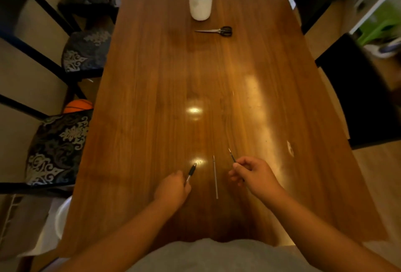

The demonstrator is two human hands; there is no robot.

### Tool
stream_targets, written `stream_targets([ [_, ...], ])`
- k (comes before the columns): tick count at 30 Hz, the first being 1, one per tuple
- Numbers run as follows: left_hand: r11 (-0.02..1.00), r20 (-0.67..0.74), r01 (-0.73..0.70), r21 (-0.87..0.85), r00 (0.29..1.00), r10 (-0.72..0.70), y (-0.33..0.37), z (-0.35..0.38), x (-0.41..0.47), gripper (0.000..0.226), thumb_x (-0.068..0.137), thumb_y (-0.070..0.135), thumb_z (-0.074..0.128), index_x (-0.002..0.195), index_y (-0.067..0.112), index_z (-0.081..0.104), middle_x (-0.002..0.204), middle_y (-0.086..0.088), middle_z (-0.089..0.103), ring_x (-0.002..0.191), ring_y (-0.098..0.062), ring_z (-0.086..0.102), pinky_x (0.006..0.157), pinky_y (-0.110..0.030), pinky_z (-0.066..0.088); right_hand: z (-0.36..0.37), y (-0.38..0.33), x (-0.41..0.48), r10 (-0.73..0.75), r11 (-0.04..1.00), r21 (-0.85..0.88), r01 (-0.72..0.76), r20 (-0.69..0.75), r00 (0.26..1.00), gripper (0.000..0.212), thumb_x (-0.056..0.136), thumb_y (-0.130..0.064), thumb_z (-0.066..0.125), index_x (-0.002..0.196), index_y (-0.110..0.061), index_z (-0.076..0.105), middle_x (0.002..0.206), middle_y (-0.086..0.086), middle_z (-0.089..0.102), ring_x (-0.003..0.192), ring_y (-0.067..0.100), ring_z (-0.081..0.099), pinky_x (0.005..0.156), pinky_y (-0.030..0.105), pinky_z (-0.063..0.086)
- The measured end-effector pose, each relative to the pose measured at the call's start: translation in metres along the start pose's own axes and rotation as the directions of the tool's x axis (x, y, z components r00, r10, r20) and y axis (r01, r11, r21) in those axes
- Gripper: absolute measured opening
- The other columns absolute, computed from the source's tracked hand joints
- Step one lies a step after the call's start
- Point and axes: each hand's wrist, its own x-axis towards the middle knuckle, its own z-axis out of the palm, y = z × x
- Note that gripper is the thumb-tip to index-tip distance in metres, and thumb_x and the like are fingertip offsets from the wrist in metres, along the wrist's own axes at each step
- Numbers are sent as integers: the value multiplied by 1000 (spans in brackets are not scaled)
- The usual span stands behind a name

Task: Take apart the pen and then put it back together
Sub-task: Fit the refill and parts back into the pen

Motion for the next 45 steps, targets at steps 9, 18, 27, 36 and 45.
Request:
stream_targets([
  [9, 664, 88, 91, -742, 995, -38, -15, -27, -46, 17, 98, 9, 47, 96, 23, 56, 82, -6, 66, 63, -13, 62, 56, -25, 50, -3, -8, -21, -54, 998, -21, 52, -109, 993, 18, 90, -21, 63, 77, -15, 74, 61, -7, 67, 51, -4, 58, 46, 9, 43],
  [18, 435, 113, 39, -900, 983, 145, 28, -68, -85, 26, 100, 6, 40, 105, 16, 63, 83, 4, 73, 64, -5, 64, 55, -18, 51, -3, -44, -39, -115, 982, 147, 121, -53, 992, 11, 90, -7, 61, 82, -4, 67, 60, 2, 67, 52, 8, 61, 46, 17, 48],
  [27, 431, 106, -13, -902, 962, 252, 36, -85, -100, 23, 99, 7, 43, 109, 13, 63, 84, 6, 71, 70, -6, 63, 57, -20, 52, -12, -97, -44, -207, 863, 451, 228, -97, 974, 9, 91, -9, 60, 87, -11, 67, 73, 5, 74, 62, 16, 71, 52, 24, 57],
  [36, 444, 136, -3, -896, 951, 279, 36, -86, -101, 33, 98, 10, 46, 97, 33, 70, 90, 6, 74, 76, -8, 65, 61, -21, 52, -10, -106, -46, -224, 856, 451, 252, -115, 968, 10, 92, -11, 59, 87, -12, 67, 77, 6, 74, 66, 17, 72, 54, 25, 58],
  [45, 453, 144, -7, -892, 944, 298, 38, -87, -101, 27, 98, 8, 45, 105, 23, 67, 89, 7, 74, 74, -6, 65, 60, -19, 52, -11, -102, -46, -242, 874, 397, 280, -144, 960, 10, 91, -10, 60, 86, -12, 68, 76, 7, 74, 66, 18, 71, 55, 25, 58],
])
